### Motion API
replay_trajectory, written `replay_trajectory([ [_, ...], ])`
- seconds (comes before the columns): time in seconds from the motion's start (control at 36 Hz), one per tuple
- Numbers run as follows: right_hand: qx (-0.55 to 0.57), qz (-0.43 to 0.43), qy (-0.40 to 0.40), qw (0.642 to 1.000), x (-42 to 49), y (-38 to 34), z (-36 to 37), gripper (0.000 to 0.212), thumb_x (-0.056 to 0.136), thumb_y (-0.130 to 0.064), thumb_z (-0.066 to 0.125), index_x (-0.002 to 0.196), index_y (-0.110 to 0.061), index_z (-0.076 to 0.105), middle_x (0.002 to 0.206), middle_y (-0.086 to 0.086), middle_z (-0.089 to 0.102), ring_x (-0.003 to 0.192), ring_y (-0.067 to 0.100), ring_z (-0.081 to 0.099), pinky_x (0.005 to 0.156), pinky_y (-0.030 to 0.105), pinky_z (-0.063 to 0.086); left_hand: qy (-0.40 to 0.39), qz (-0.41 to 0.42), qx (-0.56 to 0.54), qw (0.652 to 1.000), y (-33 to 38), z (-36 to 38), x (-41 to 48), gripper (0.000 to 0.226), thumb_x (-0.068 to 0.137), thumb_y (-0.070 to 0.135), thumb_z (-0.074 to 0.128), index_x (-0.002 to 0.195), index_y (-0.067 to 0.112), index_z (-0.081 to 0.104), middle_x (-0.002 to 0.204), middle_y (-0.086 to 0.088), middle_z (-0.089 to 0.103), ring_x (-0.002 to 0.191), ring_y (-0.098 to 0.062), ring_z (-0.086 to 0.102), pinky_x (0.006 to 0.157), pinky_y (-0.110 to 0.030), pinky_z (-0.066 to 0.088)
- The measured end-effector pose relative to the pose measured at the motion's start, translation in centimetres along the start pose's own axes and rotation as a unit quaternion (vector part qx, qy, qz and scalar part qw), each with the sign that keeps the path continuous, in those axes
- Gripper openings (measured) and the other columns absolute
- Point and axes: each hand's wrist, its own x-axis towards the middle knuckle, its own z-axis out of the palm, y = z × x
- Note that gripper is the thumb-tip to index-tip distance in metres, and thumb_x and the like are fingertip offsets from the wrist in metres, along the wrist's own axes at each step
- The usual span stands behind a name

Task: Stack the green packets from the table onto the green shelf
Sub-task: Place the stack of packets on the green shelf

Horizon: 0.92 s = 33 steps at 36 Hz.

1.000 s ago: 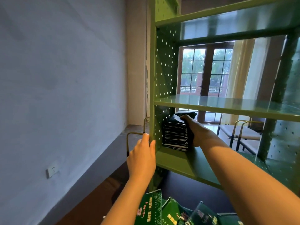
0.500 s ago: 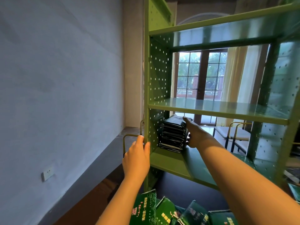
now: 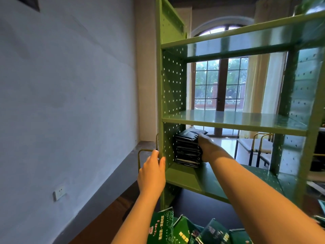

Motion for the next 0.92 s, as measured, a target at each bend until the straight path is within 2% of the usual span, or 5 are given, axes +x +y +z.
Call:
replay_trajectory([
  [0.11,0.005,-0.014,0.009,1.0,-11.3,-2.6,0.7,0.03,0.1,-0.038,0.034,0.086,-0.02,0.052,0.088,0.001,0.054,0.076,0.016,0.053,0.072,0.031,0.045,0.002,0.001,0.005,1.0,0.2,-0.1,-0.1,0.023,0.103,0.036,0.038,0.112,0.017,0.048,0.111,0.0,0.061,0.098,-0.022,0.059,0.071,-0.028,0.036],
  [0.28,0.033,-0.037,0.031,0.998,-18.9,-3.5,0.2,0.031,0.104,-0.022,0.031,0.123,-0.006,0.049,0.116,0.017,0.056,0.086,0.028,0.055,0.063,0.029,0.039,0.0,-0.015,-0.002,1.0,0.7,-0.4,-0.2,0.025,0.103,0.033,0.041,0.116,0.015,0.051,0.112,-0.002,0.062,0.099,-0.023,0.059,0.07,-0.03,0.039],
  [0.44,0.049,-0.074,0.087,0.992,-21.5,-0.8,-0.6,0.029,0.1,-0.023,0.042,0.121,-0.008,0.055,0.117,0.014,0.06,0.091,0.023,0.048,0.092,0.039,0.047,-0.019,-0.046,-0.091,0.995,0.9,-1.1,-0.7,0.021,0.099,0.035,0.051,0.107,0.016,0.055,0.1,0.002,0.059,0.085,-0.015,0.049,0.072,-0.029,0.037],
  [0.75,-0.113,-0.16,-0.018,0.981,-31.7,2.1,-5.8,0.035,0.1,-0.017,0.042,0.116,0.013,0.05,0.128,0.033,0.049,0.122,0.047,0.044,0.104,0.06,0.034,-0.094,-0.058,-0.051,0.993,5.2,-2.3,-7.6,0.069,0.097,0.047,0.048,0.15,0.009,0.026,0.157,-0.011,0.025,0.143,-0.03,0.027,0.116,-0.049,0.022],
  [0.92,-0.158,-0.178,-0.082,0.968,-38.1,3.4,-10.7,0.023,0.101,-0.018,0.043,0.118,-0.016,0.059,0.109,-0.003,0.065,0.108,0.009,0.061,0.091,0.022,0.049,-0.255,0.024,-0.112,0.96,7.9,-3.9,-13.1,0.039,0.099,0.04,0.048,0.128,0.016,0.057,0.127,0.0,0.06,0.114,-0.017,0.055,0.093,-0.028,0.042],
])
